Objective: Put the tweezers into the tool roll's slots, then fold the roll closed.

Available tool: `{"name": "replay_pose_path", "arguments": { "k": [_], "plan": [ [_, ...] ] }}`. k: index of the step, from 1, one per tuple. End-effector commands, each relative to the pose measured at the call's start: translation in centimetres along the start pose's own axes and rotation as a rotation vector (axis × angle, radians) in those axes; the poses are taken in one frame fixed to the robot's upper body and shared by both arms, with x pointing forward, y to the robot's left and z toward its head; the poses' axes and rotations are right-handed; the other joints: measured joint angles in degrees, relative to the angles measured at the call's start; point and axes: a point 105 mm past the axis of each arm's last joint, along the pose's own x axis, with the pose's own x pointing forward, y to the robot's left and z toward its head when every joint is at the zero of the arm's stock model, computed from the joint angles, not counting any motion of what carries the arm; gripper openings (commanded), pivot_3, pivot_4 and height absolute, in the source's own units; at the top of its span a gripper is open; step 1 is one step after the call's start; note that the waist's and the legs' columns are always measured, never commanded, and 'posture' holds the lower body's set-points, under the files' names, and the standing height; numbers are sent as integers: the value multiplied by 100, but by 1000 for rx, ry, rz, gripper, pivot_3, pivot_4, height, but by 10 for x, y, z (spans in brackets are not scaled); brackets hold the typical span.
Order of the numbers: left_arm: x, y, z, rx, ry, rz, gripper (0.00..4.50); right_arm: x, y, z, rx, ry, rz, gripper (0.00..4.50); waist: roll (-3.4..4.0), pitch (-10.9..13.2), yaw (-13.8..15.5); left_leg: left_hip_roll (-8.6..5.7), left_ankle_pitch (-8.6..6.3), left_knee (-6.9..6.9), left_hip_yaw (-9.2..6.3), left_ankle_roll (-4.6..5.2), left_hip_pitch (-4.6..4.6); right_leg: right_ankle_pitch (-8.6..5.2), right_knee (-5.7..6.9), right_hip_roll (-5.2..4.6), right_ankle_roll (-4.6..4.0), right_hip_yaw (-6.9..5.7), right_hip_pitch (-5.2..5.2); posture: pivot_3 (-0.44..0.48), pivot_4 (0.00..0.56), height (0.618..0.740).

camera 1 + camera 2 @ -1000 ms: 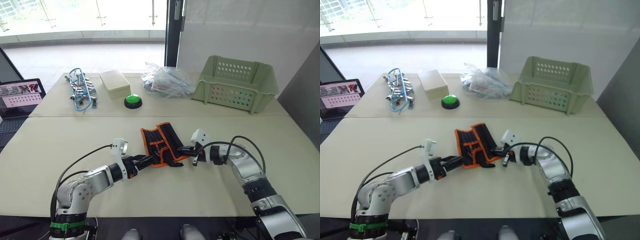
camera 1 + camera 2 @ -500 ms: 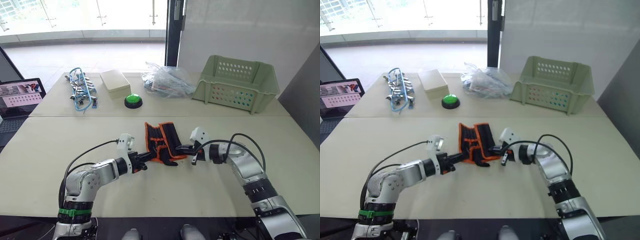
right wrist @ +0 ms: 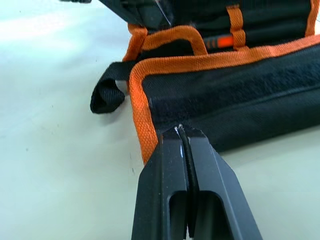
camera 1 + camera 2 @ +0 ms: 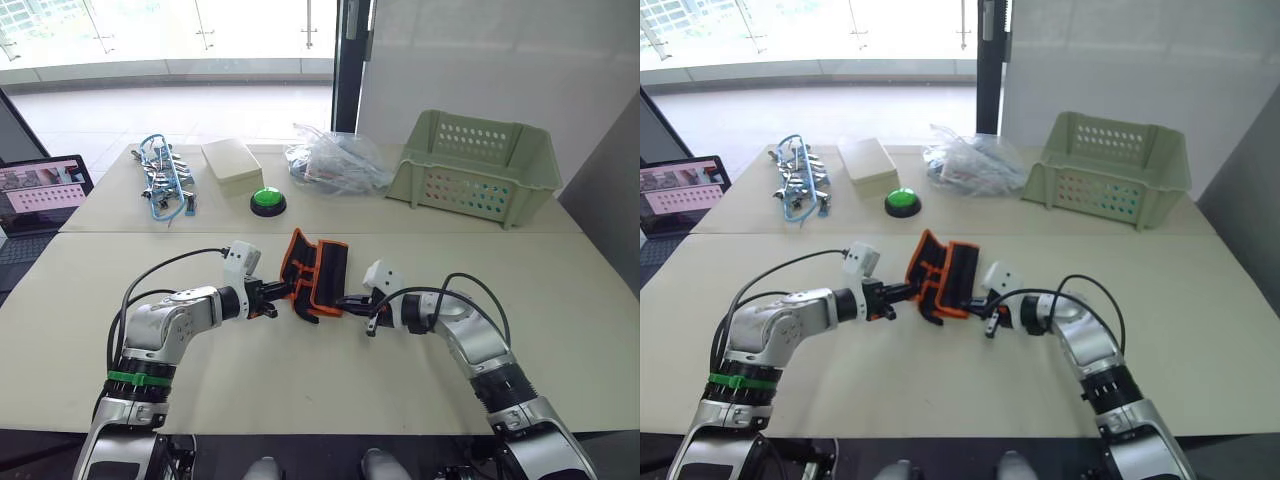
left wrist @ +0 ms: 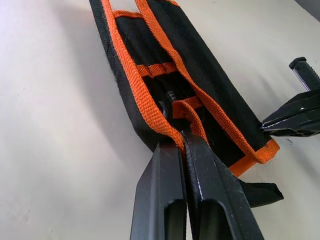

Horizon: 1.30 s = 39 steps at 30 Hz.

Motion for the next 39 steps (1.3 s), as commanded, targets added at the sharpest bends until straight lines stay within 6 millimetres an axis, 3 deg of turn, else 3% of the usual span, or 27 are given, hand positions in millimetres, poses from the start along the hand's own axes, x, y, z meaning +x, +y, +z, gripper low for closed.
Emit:
{"name": "replay_pose_path", "arguments": {
  "k": [1,12,14,20,23,29,33,39],
  "plan": [
    [2,0,18,91,-26,-11,13,0,-8,24,-49,-85,-34,0,0,0,8,0,0,0,0,0,0,0,0,0,0,0,0,0,150,740],
    [24,-12,33,180,-24,-84,13,32,-4,5,-39,-38,-34,0,0,0,7,-2,0,0,1,0,-2,0,0,-2,0,-1,-4,0,150,740],
    [28,-17,32,199,-12,-106,13,37,-5,-8,-52,26,-47,0,0,0,8,-2,0,0,0,-1,-2,0,3,-1,0,-1,-5,0,150,740],
    [39,-36,36,193,-26,-177,13,36,-7,-39,15,127,-105,0,0,-1,15,-2,1,1,0,-1,5,0,4,-2,0,-1,3,0,150,740],
    [44,-44,34,210,-16,-204,13,34,-6,-42,29,124,-112,0,1,-2,15,-3,1,3,0,-1,13,1,4,-2,2,0,12,0,150,740],
    [53,-49,19,176,12,-244,13,24,-11,-46,69,111,-162,0,1,-3,51,-12,1,3,-1,-1,15,1,5,-11,5,-1,16,0,150,740],
    [59,-52,-3,172,79,-277,13,21,-10,-48,73,110,-177,0,0,-7,72,-20,1,3,-3,-1,15,1,4,-18,9,-2,18,0,150,740],
    [66,-40,-30,216,186,-255,13,12,-19,-42,86,87,-231,0,-1,-22,95,-23,0,3,-5,-1,17,0,1,-21,11,-3,23,0,150,740]
  ]
}}
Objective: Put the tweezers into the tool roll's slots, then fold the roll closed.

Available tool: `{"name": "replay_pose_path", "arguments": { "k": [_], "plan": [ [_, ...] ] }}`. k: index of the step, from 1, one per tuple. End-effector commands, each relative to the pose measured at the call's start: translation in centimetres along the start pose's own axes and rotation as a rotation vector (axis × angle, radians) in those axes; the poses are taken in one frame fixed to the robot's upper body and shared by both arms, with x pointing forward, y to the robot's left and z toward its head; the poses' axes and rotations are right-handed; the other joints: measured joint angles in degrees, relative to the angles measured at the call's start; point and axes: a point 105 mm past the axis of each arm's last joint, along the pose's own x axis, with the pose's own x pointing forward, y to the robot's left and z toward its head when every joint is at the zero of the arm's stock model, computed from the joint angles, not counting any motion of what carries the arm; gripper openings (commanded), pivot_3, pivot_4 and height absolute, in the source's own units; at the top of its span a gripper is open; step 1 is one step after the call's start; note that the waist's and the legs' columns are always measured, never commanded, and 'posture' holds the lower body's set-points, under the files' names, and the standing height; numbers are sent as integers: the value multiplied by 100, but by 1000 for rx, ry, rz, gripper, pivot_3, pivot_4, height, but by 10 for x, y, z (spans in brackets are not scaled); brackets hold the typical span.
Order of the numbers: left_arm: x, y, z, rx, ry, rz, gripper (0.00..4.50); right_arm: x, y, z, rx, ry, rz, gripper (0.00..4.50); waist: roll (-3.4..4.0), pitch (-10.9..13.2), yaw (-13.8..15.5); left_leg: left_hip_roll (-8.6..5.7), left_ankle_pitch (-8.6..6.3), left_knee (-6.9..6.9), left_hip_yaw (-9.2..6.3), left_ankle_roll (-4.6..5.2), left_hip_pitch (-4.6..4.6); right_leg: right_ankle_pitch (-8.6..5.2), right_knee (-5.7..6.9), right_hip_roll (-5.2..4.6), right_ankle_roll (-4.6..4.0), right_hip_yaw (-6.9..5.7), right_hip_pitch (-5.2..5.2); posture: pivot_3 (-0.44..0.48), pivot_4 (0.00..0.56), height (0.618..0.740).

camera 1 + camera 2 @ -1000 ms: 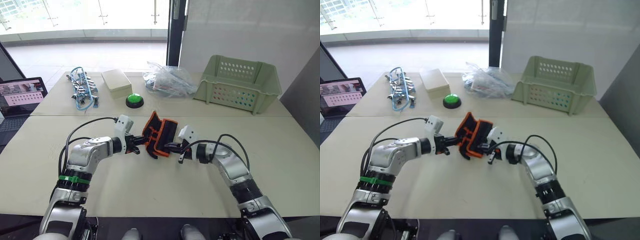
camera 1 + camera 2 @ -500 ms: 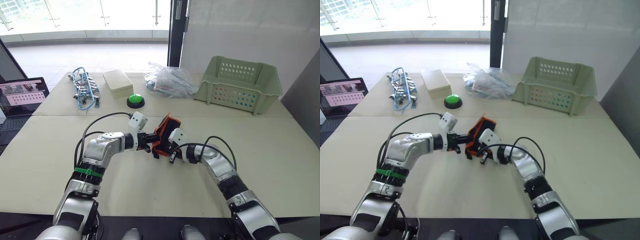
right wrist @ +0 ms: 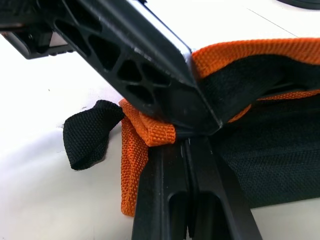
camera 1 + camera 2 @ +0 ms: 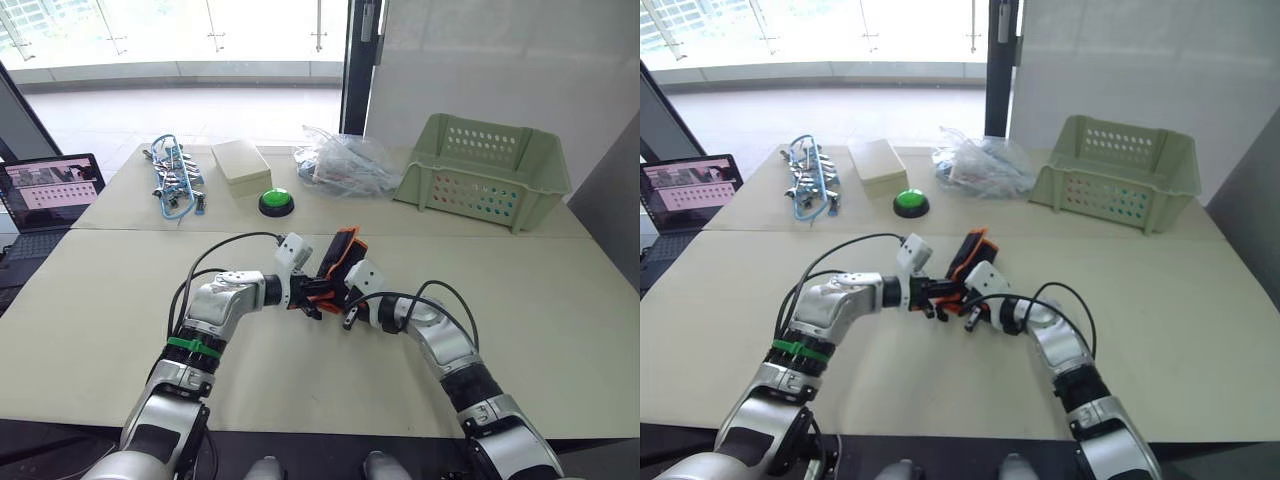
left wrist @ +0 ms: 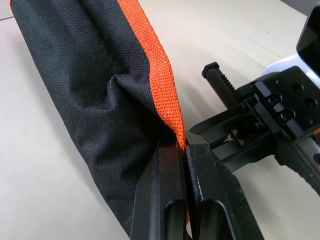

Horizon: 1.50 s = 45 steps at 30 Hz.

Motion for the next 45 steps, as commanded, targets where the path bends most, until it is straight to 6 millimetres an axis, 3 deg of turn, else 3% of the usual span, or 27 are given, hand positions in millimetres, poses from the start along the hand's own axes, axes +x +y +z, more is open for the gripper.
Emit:
{"name": "replay_pose_path", "arguments": {
  "k": [1,5,13,18,24,27,30,35,37,43,45],
  "plan": [
    [11,-2,-34,6,130,-25,13,-15,-16,-23,83,77,-89,0,-1,-5,15,-1,0,0,0,0,0,0,0,-2,1,0,1,0,150,740],
    [16,-5,-47,11,175,-68,13,-22,-25,-11,117,30,-126,0,-1,-8,63,-5,0,0,-1,0,3,0,-4,-4,5,0,8,0,150,740],
    [31,-15,-52,0,174,-124,13,-34,-38,7,245,-54,-198,0,-2,-9,126,-9,0,3,-1,0,1,1,-6,-7,10,0,10,0,150,740],
    [33,-17,-71,58,263,-138,13,-49,-54,18,252,-96,-273,0,-2,-9,137,-11,0,3,-2,0,0,1,-7,-8,13,0,11,0,150,740],
    [33,-12,-87,151,350,-126,13,-58,-73,63,219,-248,-308,0,1,-16,125,-18,0,3,-3,1,1,0,-6,-12,18,4,11,0,150,740],
    [34,-11,-86,178,362,-125,13,-51,-77,85,161,-282,-298,0,5,-55,101,-17,-2,-1,-5,5,6,-2,-7,-9,21,4,13,0,150,740],
    [33,-9,-90,215,393,-122,13,-39,-79,95,143,-289,-276,0,11,-65,102,-17,-2,-2,-5,5,11,-4,-12,-9,23,4,23,0,150,740],
    [34,-9,-89,208,382,-121,13,-9,-78,76,75,-146,-221,0,11,-66,124,-20,-3,-1,-9,5,15,-3,-22,-10,23,2,39,0,150,740],
    [33,-8,-87,206,374,-114,13,0,-77,58,100,-82,-215,0,12,-67,122,-20,-3,-2,-11,6,16,-3,-22,-10,23,1,40,0,150,740],
    [30,-5,-84,196,356,-95,13,8,-67,12,131,70,-189,0,19,-71,98,-20,-3,-2,-13,6,19,-3,-19,-10,23,1,42,0,150,740],
    [29,-5,-83,194,349,-99,13,6,-64,-11,105,171,-195,0,22,-73,84,-20,-3,-4,-14,6,39,-4,-22,-9,24,1,60,0,150,740]
  ]
}}
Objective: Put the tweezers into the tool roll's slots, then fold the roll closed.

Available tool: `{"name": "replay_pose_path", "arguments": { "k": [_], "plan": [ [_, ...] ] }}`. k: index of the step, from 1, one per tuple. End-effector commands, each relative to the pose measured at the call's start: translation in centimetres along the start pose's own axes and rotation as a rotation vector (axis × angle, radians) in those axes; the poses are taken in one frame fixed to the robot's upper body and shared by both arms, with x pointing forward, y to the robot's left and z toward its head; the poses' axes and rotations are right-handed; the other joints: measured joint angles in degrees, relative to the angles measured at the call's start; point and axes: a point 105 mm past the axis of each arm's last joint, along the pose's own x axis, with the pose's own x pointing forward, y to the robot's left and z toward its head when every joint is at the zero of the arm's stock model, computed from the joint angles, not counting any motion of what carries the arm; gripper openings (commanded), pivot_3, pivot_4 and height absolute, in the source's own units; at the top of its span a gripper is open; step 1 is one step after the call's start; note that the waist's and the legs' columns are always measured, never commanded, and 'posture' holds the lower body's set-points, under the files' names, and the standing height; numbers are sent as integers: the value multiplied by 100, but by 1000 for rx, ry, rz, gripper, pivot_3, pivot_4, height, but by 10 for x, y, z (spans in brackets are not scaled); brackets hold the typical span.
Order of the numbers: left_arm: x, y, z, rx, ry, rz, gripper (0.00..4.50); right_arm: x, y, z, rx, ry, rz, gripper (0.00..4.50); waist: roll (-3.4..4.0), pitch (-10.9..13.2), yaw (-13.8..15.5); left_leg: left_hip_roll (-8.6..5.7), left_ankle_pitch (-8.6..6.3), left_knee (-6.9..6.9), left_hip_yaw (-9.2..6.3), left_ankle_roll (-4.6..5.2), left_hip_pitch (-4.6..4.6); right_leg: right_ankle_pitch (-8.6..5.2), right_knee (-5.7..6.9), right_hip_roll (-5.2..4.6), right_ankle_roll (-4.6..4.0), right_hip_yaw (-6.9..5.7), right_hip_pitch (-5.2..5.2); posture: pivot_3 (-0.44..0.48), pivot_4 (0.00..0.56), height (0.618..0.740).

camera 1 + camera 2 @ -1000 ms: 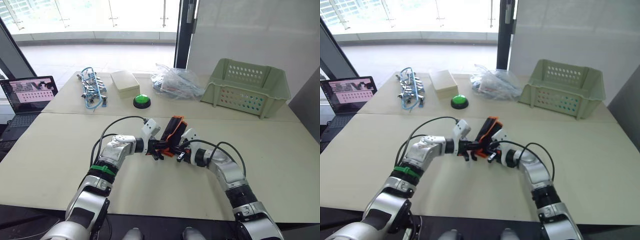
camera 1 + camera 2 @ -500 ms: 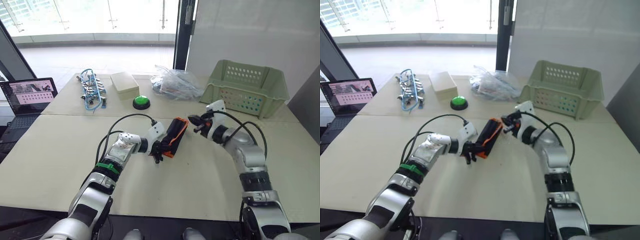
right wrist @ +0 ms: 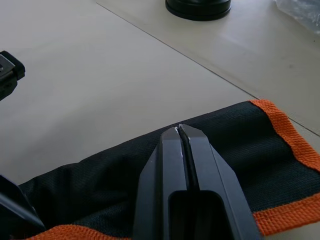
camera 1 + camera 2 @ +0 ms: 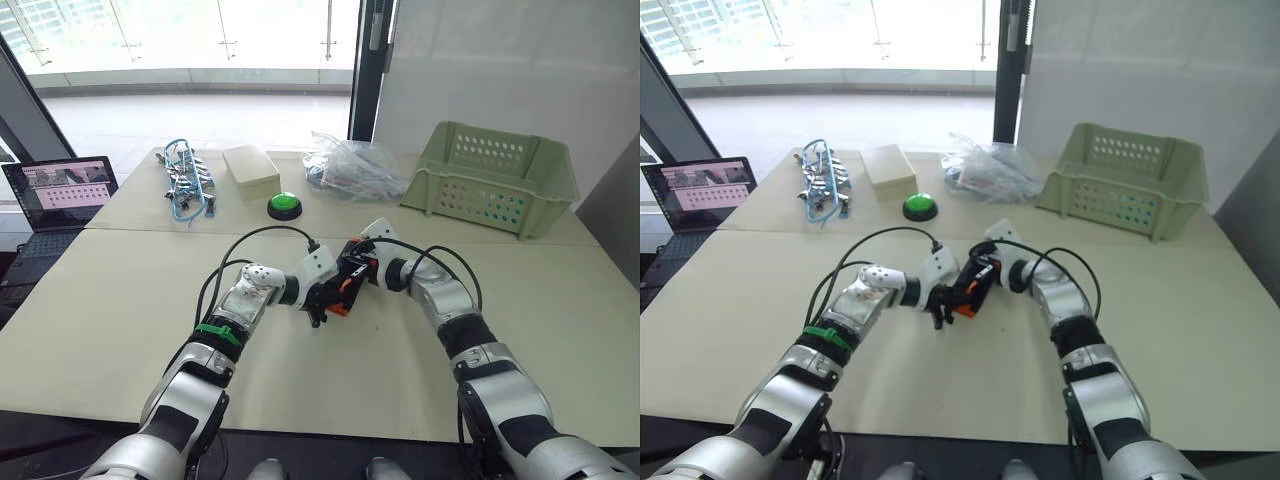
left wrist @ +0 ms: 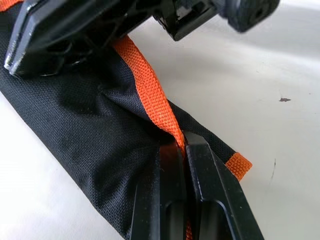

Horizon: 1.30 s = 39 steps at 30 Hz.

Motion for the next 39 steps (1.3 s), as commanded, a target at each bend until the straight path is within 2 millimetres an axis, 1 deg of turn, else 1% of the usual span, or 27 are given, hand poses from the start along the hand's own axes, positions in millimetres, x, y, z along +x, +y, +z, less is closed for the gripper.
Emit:
{"name": "replay_pose_path", "arguments": {
  "k": [1,2,3,6,7,9,10,12,13,14,16,17,19,22,27,28,30,32,34,36,39],
  "plan": [
    [8,-21,-59,-121,176,-56,13,-2,-1,-43,-52,173,-16,0,4,-4,-13,0,-1,-8,0,2,24,-2,-12,0,3,0,25,0,150,740],
    [8,-22,-59,-122,173,-57,13,-3,-1,-48,-64,197,-19,0,7,-11,-23,0,-3,-17,0,6,47,-4,-23,0,7,0,48,0,150,740],
    [6,-22,-54,-131,145,-63,13,-2,1,-52,-32,199,-18,0,7,-25,-33,0,-4,-25,0,6,59,-6,-30,0,10,0,58,0,150,740],
    [-3,-22,-38,-163,67,-91,955,0,4,-58,2,207,-15,0,12,-46,-88,1,-4,-44,0,6,62,-7,-40,-1,10,1,59,0,150,740],
    [-14,-25,-27,-140,38,-128,1251,0,5,-60,-17,217,-9,0,12,-46,-112,1,-4,-47,-1,6,62,-7,-40,-1,10,1,58,0,150,740],
    [-36,-23,-2,-126,-47,-150,1912,1,6,-60,-28,221,-3,0,11,-46,-176,2,-4,-54,-2,6,58,-7,-39,0,10,2,50,0,150,740],
    [-44,-23,6,-123,-75,-154,2287,1,6,-60,-27,219,-2,0,12,-46,-206,2,-3,-60,-2,6,58,-7,-37,0,10,4,45,0,150,740],
    [-65,-15,25,-110,-153,-119,2957,1,6,-59,-13,209,-4,0,9,-41,-251,3,-3,-73,-3,6,58,-7,-36,0,9,5,38,0,150,740],
    [-77,-8,34,-121,-203,-88,3330,1,6,-58,-12,206,-4,0,10,-37,-261,4,-3,-74,-4,5,55,-7,-35,2,9,5,33,0,150,740],
    [-88,-1,41,-133,-245,-54,3592,1,6,-57,-11,203,-3,0,10,-36,-265,5,-3,-74,-4,4,54,-7,-34,2,9,5,32,0,150,740],
    [-97,5,46,-152,-279,-22,3592,1,6,-57,-12,201,-2,0,10,-36,-274,6,-2,-74,-5,4,55,-7,-34,2,9,4,31,0,150,740],
    [-98,11,46,-163,-300,13,3422,0,6,-56,-10,198,-1,0,10,-36,-273,6,-2,-74,-5,4,55,-7,-35,2,9,4,31,0,150,740],
    [-97,20,42,-175,-320,74,2861,0,5,-55,-8,191,1,0,10,-36,-270,6,-2,-74,-4,4,56,-7,-37,1,9,4,34,0,150,740],
    [-82,21,36,-171,-324,95,1831,-1,5,-55,-8,187,3,0,10,-35,-265,6,-2,-74,-4,4,55,-7,-43,0,8,4,35,0,150,740],
    [-47,19,24,-164,-303,106,180,-2,7,-50,-6,161,13,0,9,-35,-255,6,-2,-76,-4,3,49,-6,-52,1,7,4,33,0,150,740],
    [-43,19,23,-165,-302,107,59,-2,8,-48,-8,152,18,0,9,-35,-257,6,-2,-77,-4,3,47,-6,-56,1,7,4,32,0,150,740],
    [-34,19,20,-171,-300,110,59,-1,10,-45,-4,131,31,0,8,-34,-256,6,-2,-78,-3,3,46,-5,-61,1,6,4,33,0,150,740],
    [-21,15,5,-162,-228,99,59,-1,14,-39,-23,98,58,0,8,-34,-265,6,-2,-79,-3,3,42,-5,-64,1,6,4,31,0,150,740],
    [-13,10,-12,-168,-161,80,59,-1,17,-30,-44,49,74,0,8,-34,-276,6,-2,-80,-3,4,42,-5,-65,1,7,4,31,0,150,740],
    [-10,4,-33,-197,-92,64,59,-3,23,-13,-77,-37,115,0,8,-34,-280,6,-2,-82,-3,4,43,-6,-66,1,7,4,32,0,150,740],
    [-13,-2,-53,-219,-37,55,59,-10,30,0,-89,-113,167,0,8,-34,-286,6,-2,-82,-2,4,44,-6,-67,1,7,4,32,0,150,740]
  ]
}}
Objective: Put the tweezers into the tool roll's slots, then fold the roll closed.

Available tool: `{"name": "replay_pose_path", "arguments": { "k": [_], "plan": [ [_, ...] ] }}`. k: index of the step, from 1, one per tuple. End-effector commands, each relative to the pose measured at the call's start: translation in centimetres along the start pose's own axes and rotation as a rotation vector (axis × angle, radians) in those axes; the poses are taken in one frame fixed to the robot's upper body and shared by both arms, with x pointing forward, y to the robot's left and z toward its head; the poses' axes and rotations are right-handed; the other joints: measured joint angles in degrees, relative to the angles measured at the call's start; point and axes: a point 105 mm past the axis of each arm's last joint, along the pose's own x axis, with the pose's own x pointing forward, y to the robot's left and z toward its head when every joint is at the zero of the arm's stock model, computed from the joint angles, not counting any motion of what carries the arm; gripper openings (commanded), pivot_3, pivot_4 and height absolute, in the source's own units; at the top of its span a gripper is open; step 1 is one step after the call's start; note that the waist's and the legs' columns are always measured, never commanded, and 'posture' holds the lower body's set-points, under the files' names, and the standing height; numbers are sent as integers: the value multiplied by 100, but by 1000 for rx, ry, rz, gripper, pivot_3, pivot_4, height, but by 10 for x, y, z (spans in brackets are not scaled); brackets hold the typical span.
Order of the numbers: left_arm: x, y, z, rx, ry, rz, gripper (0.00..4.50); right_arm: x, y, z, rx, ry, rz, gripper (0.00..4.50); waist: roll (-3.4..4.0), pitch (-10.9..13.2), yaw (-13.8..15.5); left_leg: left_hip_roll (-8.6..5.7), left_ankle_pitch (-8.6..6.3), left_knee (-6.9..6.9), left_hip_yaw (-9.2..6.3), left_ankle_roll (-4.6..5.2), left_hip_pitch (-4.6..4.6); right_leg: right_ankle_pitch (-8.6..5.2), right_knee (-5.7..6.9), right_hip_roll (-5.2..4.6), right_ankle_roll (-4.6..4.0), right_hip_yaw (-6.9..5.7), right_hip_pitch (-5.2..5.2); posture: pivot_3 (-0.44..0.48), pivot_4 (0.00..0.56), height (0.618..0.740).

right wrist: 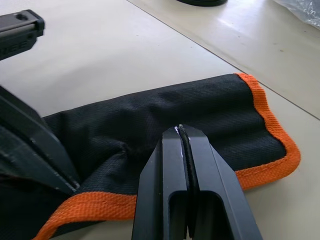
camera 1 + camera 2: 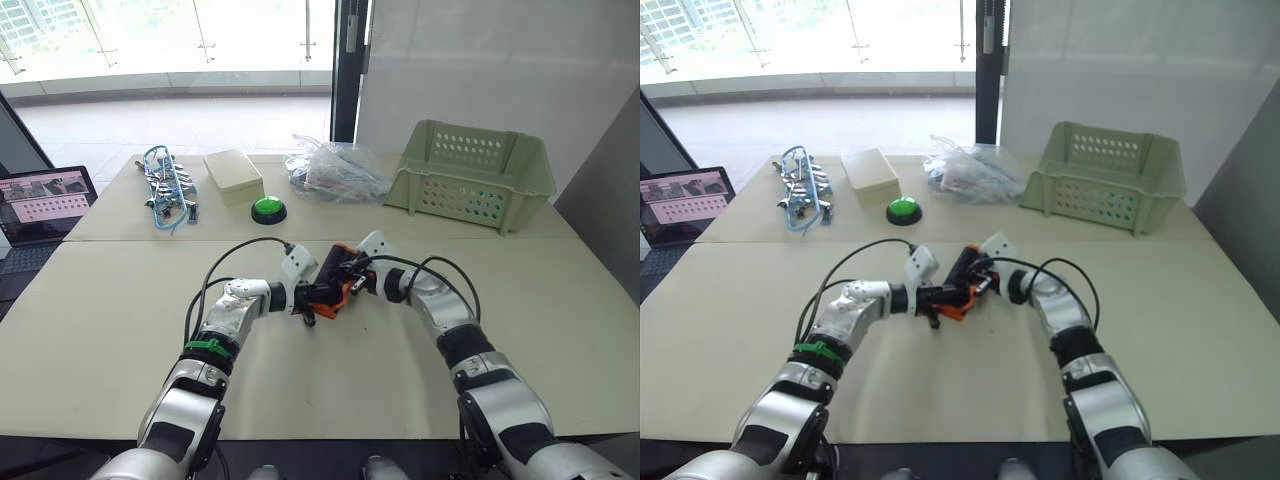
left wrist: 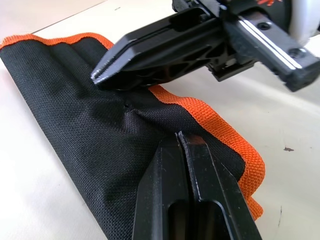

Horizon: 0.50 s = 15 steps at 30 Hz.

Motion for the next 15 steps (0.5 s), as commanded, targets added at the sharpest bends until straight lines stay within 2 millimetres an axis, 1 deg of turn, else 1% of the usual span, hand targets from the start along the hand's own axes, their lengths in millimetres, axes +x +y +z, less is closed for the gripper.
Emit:
{"name": "replay_pose_path", "arguments": {
  "k": [1,2,5,8,10,12,15],
  "plan": [
    [-8,-6,-49,-67,155,-9,59,-4,10,13,-10,-76,66,0,0,0,-12,0,0,0,0,0,1,0,0,0,0,0,0,0,150,740],
    [-10,-6,-51,-71,159,-9,59,-5,11,13,-8,-78,70,0,0,0,-19,0,0,0,0,0,1,0,0,0,0,1,0,0,150,740],
    [-16,-5,-55,-76,162,3,59,-1,8,-16,4,46,24,0,1,0,-37,1,0,-4,1,0,8,0,1,2,0,1,0,0,150,740],
    [-16,-6,-55,-81,161,9,59,5,7,-27,71,75,-6,0,1,-1,-61,7,0,-7,3,0,15,0,2,6,0,1,2,0,150,740],
    [-16,-6,-54,-85,158,11,59,10,2,-36,41,135,-44,0,2,-2,-103,11,0,-6,6,0,22,0,2,8,-1,1,8,0,150,740],
    [-17,-7,-54,-89,158,11,59,14,-6,-37,43,157,-97,0,2,-2,-141,11,0,-6,6,0,41,2,4,10,-3,3,20,0,150,740],
    [-18,-8,-56,-96,158,12,59,20,-16,-30,24,161,-147,0,2,-2,-158,12,1,-13,4,1,97,2,3,15,-3,6,69,0,150,740]
  ]
}}
